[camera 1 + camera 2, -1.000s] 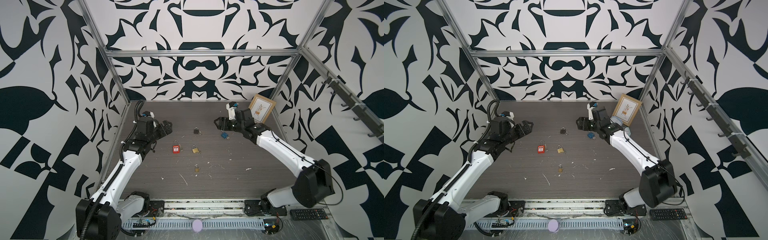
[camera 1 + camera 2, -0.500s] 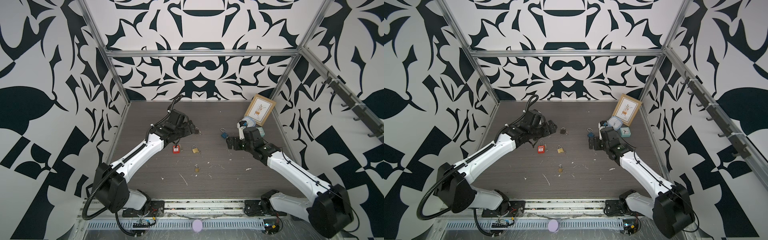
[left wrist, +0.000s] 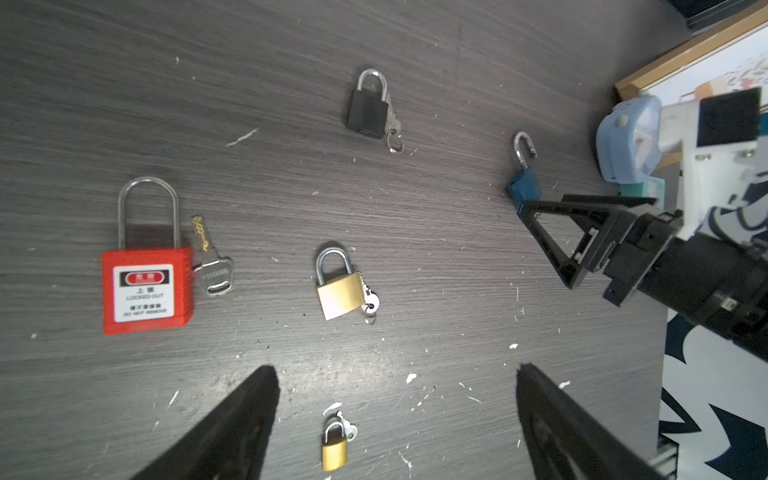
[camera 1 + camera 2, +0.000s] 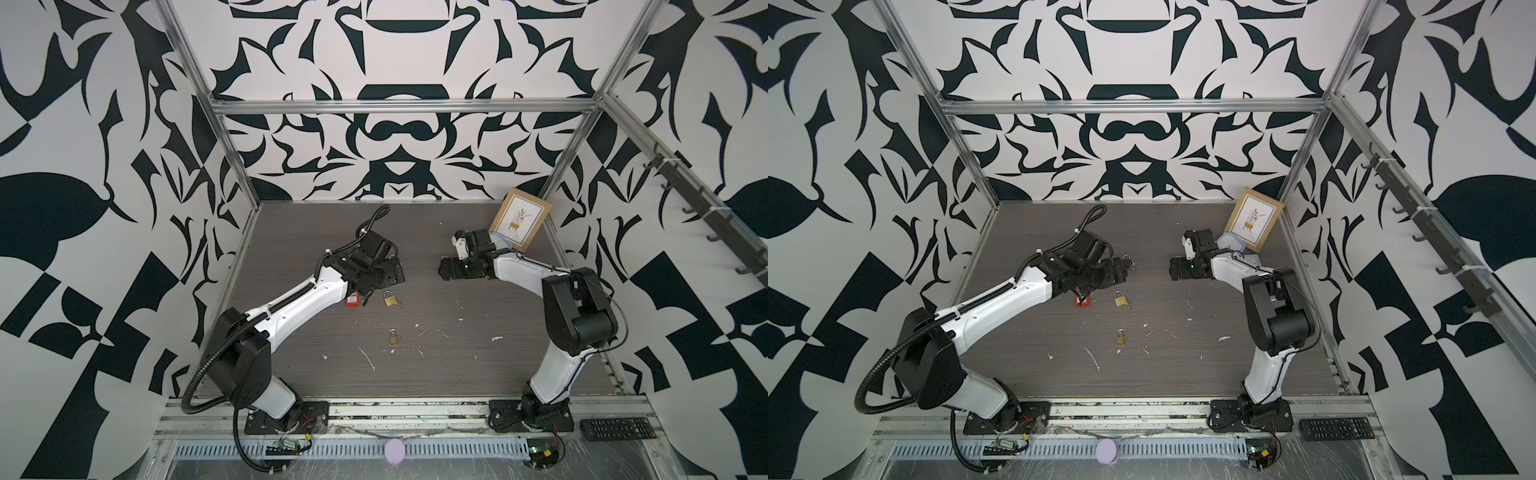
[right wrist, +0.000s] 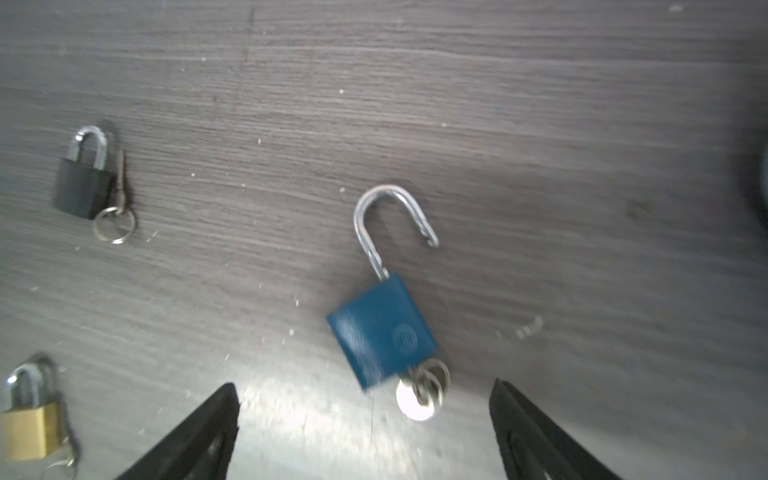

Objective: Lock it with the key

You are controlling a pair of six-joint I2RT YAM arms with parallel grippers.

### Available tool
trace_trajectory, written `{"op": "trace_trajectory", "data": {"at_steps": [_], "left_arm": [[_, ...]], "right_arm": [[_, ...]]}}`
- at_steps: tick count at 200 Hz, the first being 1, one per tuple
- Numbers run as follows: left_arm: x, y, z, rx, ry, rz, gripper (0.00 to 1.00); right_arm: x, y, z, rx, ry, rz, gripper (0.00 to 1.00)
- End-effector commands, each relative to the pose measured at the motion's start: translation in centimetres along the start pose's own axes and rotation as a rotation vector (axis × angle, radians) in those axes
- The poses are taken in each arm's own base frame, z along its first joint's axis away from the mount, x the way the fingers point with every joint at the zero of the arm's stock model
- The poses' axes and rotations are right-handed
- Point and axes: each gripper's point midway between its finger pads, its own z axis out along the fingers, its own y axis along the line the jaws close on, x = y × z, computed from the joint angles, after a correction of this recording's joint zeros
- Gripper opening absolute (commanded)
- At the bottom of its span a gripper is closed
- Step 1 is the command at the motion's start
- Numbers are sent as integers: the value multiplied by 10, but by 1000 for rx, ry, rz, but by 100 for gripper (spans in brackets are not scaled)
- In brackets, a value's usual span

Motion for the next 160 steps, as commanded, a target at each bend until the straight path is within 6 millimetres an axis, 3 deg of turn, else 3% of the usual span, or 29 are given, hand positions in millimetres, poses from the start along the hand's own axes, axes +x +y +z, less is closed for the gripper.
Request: {"op": "trace_trajectory", "data": {"at_steps": [1, 24, 72, 108, 160], "left_arm": [[-4, -10, -7, 13, 14, 27, 91], [-6, -10, -8, 9, 14, 48, 90], [-4, -9, -4, 10, 15, 42, 91], [-5, -10, -4, 13, 16, 42, 91], [0, -7, -3, 22, 23, 37, 90]], "right_arm": [[-19, 8, 4, -28, -12, -81, 92], [-24, 9, 15, -42, 22, -90, 87], [-28, 7, 26, -37, 58, -79, 87], [-14, 5, 25, -28, 102, -62, 84], [9, 8, 25, -35, 159, -47, 71]]}}
